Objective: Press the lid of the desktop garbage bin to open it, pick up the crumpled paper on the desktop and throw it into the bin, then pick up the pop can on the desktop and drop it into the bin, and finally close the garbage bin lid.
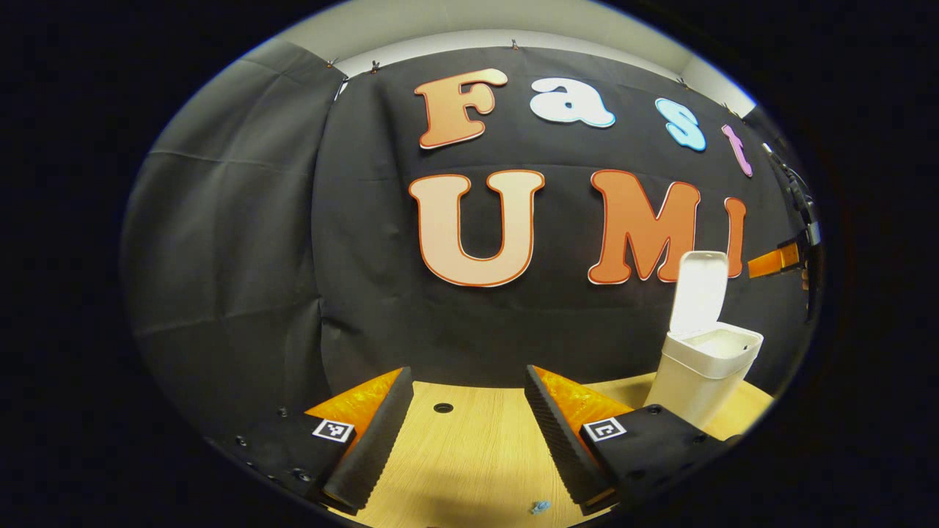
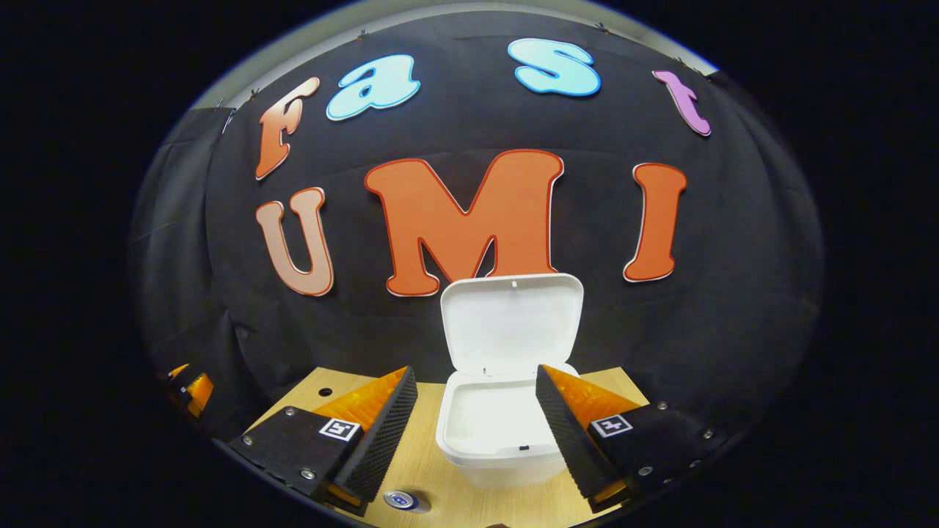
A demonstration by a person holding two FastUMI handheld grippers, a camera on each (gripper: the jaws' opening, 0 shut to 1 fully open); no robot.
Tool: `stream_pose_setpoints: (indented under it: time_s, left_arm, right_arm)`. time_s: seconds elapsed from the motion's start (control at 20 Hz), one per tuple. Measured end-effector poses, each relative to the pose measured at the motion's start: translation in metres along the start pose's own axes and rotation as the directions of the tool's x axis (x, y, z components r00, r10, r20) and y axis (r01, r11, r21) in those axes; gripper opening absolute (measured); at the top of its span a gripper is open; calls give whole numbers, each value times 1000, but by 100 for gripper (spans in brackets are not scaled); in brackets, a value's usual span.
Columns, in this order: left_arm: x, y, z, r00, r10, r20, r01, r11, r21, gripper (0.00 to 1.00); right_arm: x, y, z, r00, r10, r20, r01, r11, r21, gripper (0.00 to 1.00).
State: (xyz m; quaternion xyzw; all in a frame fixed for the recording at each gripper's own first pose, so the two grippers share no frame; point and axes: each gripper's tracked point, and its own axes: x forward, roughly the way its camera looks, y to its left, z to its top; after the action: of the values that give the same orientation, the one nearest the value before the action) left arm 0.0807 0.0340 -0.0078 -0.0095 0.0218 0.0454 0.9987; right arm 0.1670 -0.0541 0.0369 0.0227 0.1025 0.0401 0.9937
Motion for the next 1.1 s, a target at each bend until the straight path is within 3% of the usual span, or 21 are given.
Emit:
stream_pose_setpoints:
  time_s: [0.15, 0.55, 0.75, 1.1]
  left_arm:
    - [2, 0, 1, 1000, 1, 4, -1, 1000, 1, 98]
    - [3, -24, -34, 998, -53, -45, 54, 998, 27, 98]
    - [0, -42, -75, 988, -92, -123, 97, 995, 34, 98]
    - [-6, -73, -169, 939, -154, -309, 184, 980, 72, 98]
  right_arm:
    - [-12, 2, -16, 1000, -9, 4, 9, 1000, 27, 98]
    - [-28, -1, -57, 999, -49, -3, 49, 998, -42, 98]
    - [-35, -2, -76, 998, -48, -28, 47, 998, -43, 98]
    - [-41, -11, -104, 994, -67, -86, 57, 991, -118, 98]
